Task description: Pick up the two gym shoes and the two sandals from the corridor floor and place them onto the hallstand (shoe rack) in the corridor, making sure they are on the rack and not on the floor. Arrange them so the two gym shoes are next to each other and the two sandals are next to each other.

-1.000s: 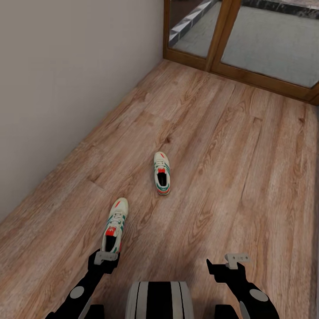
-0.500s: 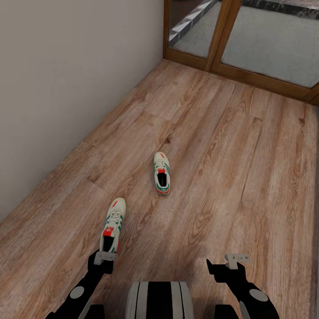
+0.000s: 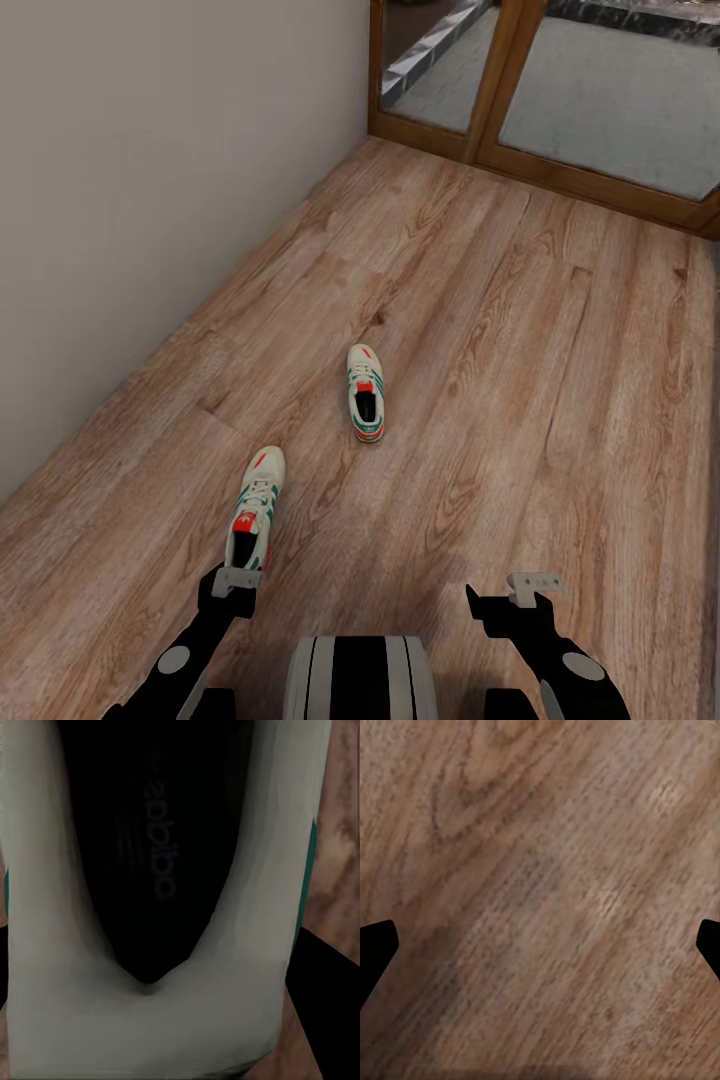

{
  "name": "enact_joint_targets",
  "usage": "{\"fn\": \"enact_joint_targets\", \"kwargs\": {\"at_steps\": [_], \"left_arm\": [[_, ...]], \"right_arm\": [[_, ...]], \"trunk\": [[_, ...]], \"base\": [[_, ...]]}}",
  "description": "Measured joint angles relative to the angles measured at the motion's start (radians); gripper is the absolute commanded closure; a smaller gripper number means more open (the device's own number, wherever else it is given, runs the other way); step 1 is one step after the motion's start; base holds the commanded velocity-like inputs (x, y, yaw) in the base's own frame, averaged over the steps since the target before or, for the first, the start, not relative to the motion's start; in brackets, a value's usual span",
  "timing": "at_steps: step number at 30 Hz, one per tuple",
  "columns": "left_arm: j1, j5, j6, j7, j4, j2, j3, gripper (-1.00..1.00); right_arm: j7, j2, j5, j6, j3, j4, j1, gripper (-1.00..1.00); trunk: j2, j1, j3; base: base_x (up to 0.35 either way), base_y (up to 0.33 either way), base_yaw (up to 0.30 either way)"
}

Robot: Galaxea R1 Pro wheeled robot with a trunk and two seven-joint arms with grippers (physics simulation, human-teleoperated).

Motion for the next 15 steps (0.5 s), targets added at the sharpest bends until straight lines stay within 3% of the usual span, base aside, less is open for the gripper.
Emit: {"fn": "enact_joint_targets", "kwargs": {"at_steps": [1, 2, 4, 6, 15], "left_arm": [[0.0, -0.001, 0.0, 0.0, -0.002, 0.0, 0.0, 1.0], [0.013, 0.004, 0.156, -0.002, -0.148, -0.001, -0.001, 1.0], [0.0, 0.006, 0.181, -0.001, -0.384, -0.001, -0.002, 1.0], [0.0, 0.005, 0.188, -0.002, -0.332, -0.001, -0.001, 1.0], [0.0, 0.008, 0.232, -0.001, -0.338, -0.001, 0.0, 1.0]], "right_arm": [[0.0, 0.0, 0.0, 0.0, 0.0, 0.0, 0.0, -1.0], [-0.002, -0.001, 0.0, 0.0, 0.003, 0.0, 0.0, -1.0], [-0.003, -0.001, 0.0, 0.0, 0.003, 0.0, 0.0, -1.0], [-0.003, -0.001, 0.0, 0.0, 0.003, 0.0, 0.0, -1.0], [-0.004, -0.001, 0.001, 0.0, 0.007, 0.0, 0.0, -1.0]], "trunk": [[0.0, 0.0, 0.004], [0.0, -0.001, 0.008], [0.001, -0.002, 0.016], [0.001, -0.003, 0.023], [0.004, -0.007, 0.063]], "base": [[0.0, 0.0, 0.0], [0.0, 0.0, 0.0], [0.0, 0.0, 0.0], [0.0, 0.0, 0.0], [0.0, 0.0, 0.0]]}}
